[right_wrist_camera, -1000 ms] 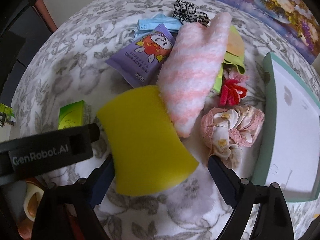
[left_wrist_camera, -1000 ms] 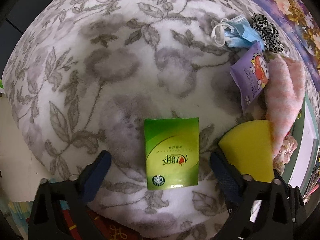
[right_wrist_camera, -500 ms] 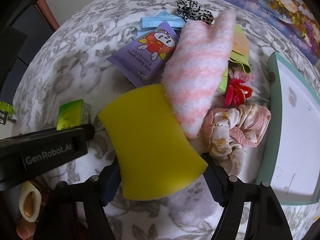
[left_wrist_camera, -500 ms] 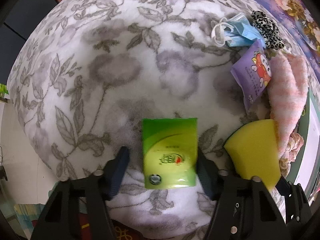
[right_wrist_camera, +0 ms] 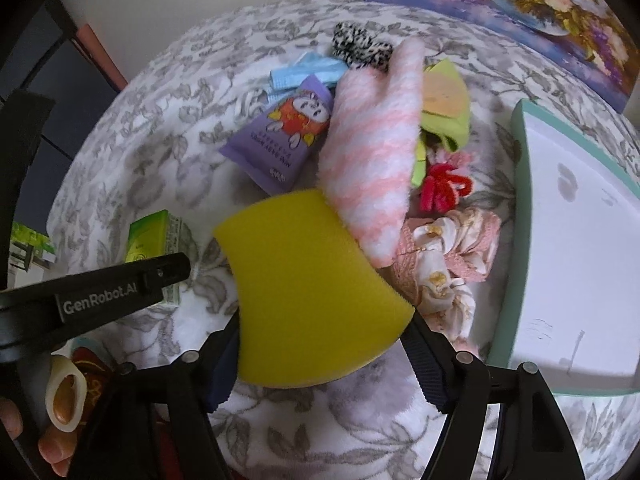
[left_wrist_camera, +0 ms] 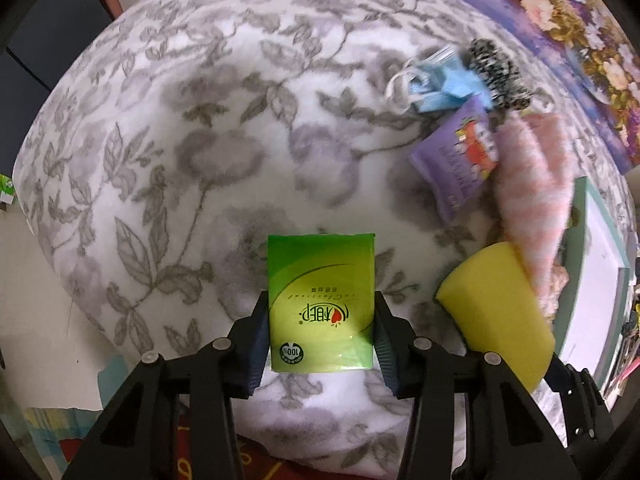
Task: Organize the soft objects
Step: 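Carry the sponge and tissue pack into the white tray and release both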
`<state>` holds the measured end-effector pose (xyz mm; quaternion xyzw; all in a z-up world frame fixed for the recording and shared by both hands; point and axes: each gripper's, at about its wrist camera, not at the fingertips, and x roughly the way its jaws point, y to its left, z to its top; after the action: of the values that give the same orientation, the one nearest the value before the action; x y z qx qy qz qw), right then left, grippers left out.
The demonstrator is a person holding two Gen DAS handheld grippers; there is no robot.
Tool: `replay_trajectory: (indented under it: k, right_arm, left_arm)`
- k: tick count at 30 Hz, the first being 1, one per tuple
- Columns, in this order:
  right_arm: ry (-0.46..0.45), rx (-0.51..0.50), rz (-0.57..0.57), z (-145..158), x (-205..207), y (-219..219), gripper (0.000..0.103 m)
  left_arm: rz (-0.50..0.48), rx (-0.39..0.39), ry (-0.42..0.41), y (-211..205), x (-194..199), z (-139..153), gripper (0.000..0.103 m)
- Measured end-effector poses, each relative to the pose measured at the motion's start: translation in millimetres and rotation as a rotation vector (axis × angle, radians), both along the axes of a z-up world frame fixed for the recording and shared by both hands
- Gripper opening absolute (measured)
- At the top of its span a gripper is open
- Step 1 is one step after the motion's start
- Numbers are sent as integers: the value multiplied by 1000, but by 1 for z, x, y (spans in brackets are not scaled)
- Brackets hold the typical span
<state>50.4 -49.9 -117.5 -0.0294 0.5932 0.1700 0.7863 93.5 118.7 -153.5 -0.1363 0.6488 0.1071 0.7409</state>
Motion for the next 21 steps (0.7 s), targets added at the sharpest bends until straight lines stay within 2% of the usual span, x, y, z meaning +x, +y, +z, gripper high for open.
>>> replay_trajectory:
  k: [10, 12, 15, 21]
  right_arm:
    - [-93, 125, -62, 46, -8, -30, 74]
    - [-116, 150, -80, 56, -9, -39, 74]
    - [-144, 194, -126, 65, -6, -54, 74]
    - [-158, 256, -236, 74, 2, -92, 74]
  left_arm:
    - [-49, 15, -111, -31, 18, 42, 48]
    - [-61, 17, -128, -32, 13, 62, 48]
    - [-81, 22, -148, -37, 2, 87, 48]
    - [-119, 32, -177, -57, 1, 115, 48]
